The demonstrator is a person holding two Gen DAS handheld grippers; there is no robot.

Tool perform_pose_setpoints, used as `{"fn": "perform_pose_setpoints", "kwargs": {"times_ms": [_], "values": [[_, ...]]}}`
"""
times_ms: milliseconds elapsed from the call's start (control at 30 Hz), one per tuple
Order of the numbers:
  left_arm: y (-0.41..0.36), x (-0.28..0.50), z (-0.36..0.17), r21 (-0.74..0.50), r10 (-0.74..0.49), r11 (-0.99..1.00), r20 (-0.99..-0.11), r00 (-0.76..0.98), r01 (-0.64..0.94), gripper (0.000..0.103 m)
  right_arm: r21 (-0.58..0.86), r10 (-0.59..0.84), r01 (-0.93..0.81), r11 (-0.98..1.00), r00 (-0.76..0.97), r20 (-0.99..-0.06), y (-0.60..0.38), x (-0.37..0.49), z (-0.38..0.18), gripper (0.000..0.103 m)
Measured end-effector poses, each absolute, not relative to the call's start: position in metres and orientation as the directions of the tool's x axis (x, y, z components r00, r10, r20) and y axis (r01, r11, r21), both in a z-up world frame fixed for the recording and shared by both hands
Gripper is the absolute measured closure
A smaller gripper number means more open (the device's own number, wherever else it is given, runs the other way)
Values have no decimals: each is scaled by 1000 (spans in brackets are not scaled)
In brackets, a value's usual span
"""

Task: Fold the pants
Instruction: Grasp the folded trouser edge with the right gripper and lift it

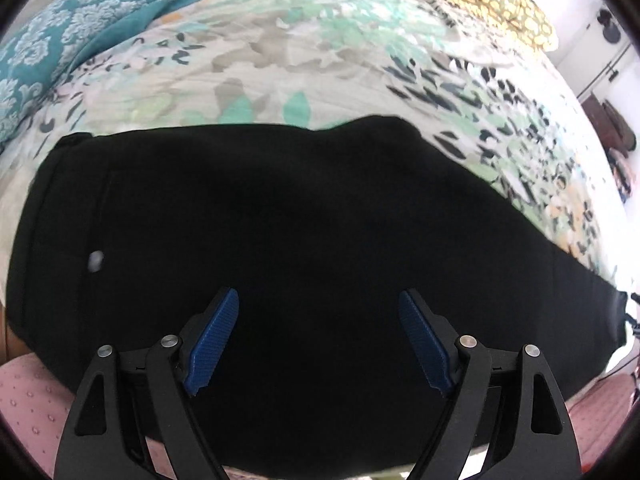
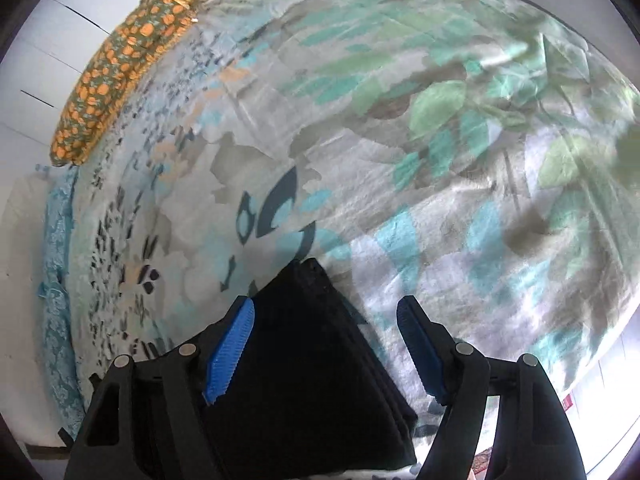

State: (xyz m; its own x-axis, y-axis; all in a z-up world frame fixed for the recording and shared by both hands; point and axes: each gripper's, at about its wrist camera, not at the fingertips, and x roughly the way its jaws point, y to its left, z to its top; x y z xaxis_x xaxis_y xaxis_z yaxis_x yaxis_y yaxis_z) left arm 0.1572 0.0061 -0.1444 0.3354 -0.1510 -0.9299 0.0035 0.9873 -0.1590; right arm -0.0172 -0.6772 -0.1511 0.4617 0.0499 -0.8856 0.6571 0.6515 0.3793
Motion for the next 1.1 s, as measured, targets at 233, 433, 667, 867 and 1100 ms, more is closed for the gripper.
{"fn": "perform_pose_setpoints", "kwargs": {"times_ms": [233, 433, 667, 867, 1100], "values": [[-13, 137, -148, -110, -122, 992, -933, 339, 55, 18, 424, 229, 482, 766, 412, -882, -602, -16, -140, 29], [-22, 137, -161, -14, -44, 996, -945, 324, 92, 16, 380, 215, 615, 691, 327, -920, -591, -6, -198, 24], [55, 154, -136, -97, -43, 989, -913, 406, -114, 12, 458, 199, 597, 659, 448, -871, -599, -13, -175, 20], [52, 154, -147, -28, 15, 994, -917, 398, -101, 13, 416, 93, 595, 688, 496, -863, -643, -27, -145, 20], [24, 142, -138, -42, -24, 999, -902, 432, -32, 13, 431, 209, 552, 714, 420, -883, -700, -29, -164, 22]]}}
